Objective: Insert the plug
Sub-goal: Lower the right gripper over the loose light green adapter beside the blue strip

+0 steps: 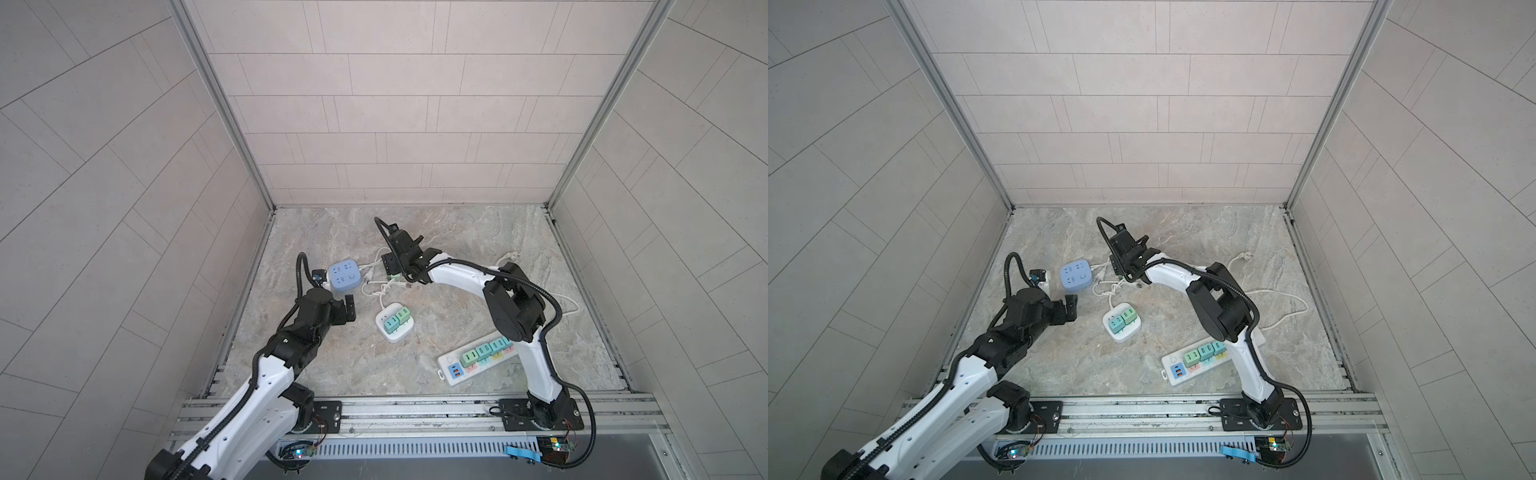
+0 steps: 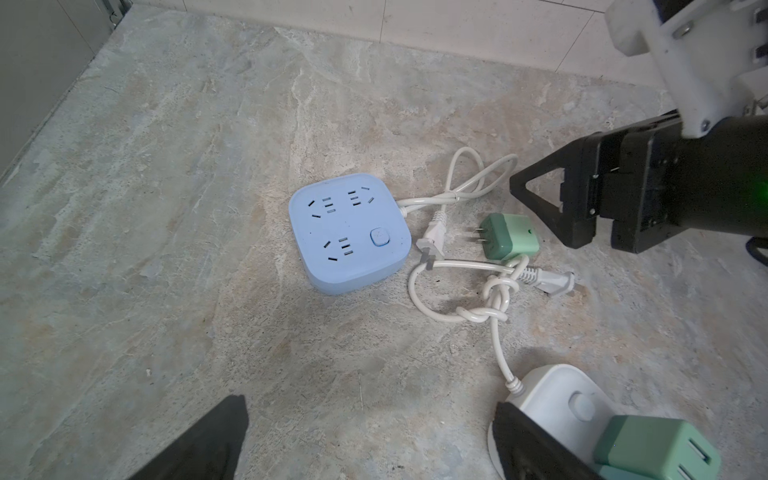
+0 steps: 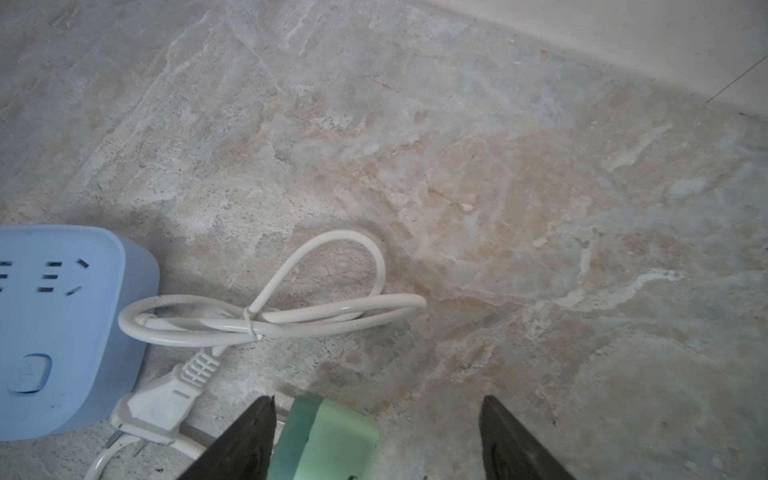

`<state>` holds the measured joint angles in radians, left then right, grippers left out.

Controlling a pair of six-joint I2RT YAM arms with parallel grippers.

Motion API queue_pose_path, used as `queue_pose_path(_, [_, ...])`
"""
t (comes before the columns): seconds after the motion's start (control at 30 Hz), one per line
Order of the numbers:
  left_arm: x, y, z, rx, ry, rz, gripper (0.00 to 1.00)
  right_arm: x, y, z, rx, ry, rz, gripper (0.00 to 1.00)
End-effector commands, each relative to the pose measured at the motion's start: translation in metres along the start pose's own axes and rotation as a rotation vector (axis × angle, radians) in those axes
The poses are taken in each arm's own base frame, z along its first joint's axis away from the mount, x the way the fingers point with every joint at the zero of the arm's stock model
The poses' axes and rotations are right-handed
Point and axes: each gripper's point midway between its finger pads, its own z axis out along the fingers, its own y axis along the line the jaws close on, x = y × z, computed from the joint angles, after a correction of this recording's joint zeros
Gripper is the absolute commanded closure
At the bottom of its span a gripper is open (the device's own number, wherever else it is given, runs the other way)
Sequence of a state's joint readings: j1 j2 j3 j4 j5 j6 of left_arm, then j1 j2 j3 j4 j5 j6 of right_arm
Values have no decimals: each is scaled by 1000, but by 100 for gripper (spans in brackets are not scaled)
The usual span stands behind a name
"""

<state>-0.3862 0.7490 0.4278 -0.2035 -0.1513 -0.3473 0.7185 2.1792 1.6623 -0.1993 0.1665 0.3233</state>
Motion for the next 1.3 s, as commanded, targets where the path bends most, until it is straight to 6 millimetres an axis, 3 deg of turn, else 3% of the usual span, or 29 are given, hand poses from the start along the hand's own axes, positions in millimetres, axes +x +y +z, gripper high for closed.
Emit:
queue_pose_path(0.0, [-1, 6, 1, -23, -34, -15, 0, 12, 2, 4, 25, 46, -6, 21])
queue_pose_path(0.27, [1, 8, 1, -20, -52, -35, 0, 34, 8, 16, 22, 99, -31, 21])
queue_pose_path(0.47, [2, 8, 0, -14, -57, -37, 0, 46, 4, 12, 33, 119, -45, 21])
queue_pose_path(0.7, [2, 8, -2, -10, -64, -40, 0, 56, -18, -5, 85, 101, -55, 20])
queue_pose_path(0.87, [2, 7, -3, -2, -68, -41, 0, 63, -45, -14, 111, 89, -10, 20])
queue_pose_path(1.0, [2, 7, -3, -2, -69, -40, 0, 60, -57, -19, 98, 82, 14, 20])
queue_pose_path(1.27, [3, 4, -3, 14, -67, -37, 0, 21, -29, -37, -19, -32, 79, 18])
